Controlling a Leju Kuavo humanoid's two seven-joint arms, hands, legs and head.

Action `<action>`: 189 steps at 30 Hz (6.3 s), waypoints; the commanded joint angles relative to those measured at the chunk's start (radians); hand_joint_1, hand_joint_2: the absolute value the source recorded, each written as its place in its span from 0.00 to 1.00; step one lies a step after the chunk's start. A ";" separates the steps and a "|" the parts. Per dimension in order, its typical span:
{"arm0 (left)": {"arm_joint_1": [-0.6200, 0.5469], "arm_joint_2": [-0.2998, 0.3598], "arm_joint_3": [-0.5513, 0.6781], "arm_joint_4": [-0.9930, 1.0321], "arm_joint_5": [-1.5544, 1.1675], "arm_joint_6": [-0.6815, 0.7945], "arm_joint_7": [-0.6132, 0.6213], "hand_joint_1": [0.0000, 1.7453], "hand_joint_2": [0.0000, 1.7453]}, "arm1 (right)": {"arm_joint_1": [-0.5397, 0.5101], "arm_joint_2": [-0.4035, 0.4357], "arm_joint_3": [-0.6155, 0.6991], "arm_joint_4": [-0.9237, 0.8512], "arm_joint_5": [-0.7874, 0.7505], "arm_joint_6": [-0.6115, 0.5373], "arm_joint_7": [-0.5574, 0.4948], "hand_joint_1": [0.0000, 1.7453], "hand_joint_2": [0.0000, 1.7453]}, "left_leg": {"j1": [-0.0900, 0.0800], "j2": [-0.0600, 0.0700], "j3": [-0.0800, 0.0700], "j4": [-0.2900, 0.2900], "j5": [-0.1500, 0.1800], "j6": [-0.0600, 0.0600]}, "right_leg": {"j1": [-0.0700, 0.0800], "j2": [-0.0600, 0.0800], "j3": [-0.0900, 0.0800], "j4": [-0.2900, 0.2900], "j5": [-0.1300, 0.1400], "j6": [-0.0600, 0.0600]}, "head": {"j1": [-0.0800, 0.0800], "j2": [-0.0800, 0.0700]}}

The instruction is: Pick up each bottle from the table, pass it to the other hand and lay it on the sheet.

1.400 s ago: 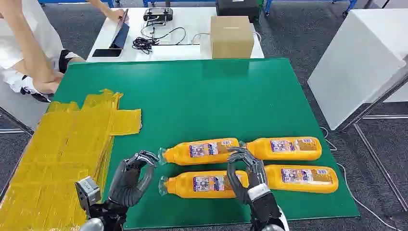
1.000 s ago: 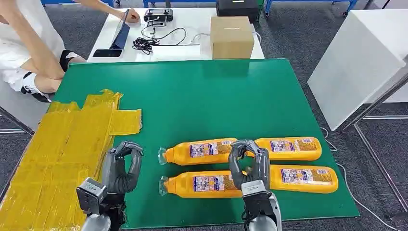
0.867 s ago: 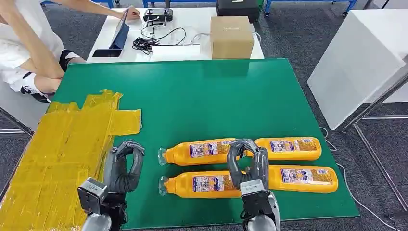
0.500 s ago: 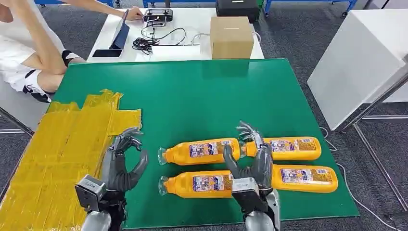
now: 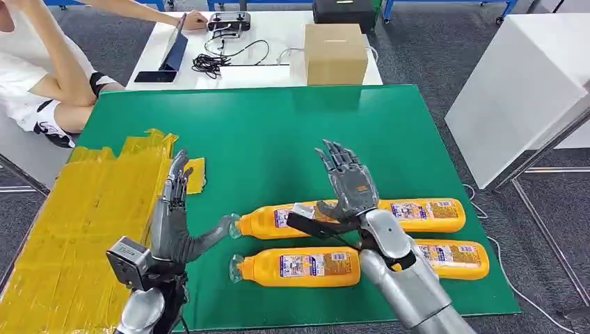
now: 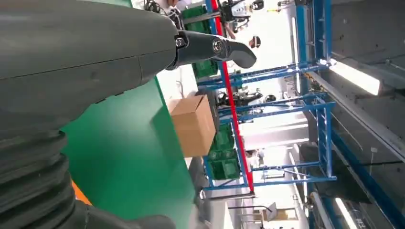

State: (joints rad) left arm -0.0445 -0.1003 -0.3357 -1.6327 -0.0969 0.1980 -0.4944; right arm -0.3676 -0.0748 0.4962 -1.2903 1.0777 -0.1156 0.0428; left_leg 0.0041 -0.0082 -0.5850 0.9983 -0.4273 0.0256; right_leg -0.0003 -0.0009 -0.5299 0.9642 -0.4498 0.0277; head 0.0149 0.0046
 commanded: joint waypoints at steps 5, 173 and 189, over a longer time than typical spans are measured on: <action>-0.085 -0.009 -0.018 0.124 0.020 -0.013 -0.004 0.00 1.00 | -0.172 0.025 0.135 0.463 -0.137 0.055 -0.107 0.00 1.00 | 0.000 0.001 0.003 -0.002 0.000 -0.001 | 0.000 0.001 0.003 -0.002 0.000 0.000 | 0.000 0.000; -0.257 0.099 -0.231 0.111 0.292 -0.287 0.151 0.00 1.00 | 0.142 0.171 0.310 0.095 -0.557 -0.204 -0.689 1.00 1.00 | 0.001 -0.001 0.003 -0.001 -0.001 -0.001 | 0.001 -0.002 0.003 -0.001 -0.002 0.000 | 0.000 0.000; -0.201 0.062 -0.167 0.035 0.311 -0.141 0.085 1.00 1.00 | 0.148 0.158 0.318 0.089 -0.557 -0.231 -0.637 1.00 1.00 | 0.001 -0.001 0.002 -0.001 -0.001 -0.001 | 0.001 -0.003 0.002 -0.001 -0.002 0.000 | 0.000 0.000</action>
State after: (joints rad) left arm -0.1891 -0.0004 -0.5459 -1.6247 0.1946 0.0019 -0.4124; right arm -0.2352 0.1198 0.6916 -1.2074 0.4955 -0.3494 -0.5783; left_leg 0.0045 -0.0075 -0.5855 0.9978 -0.4273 0.0252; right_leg 0.0001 -0.0013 -0.5316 0.9644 -0.4502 0.0271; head 0.0152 0.0046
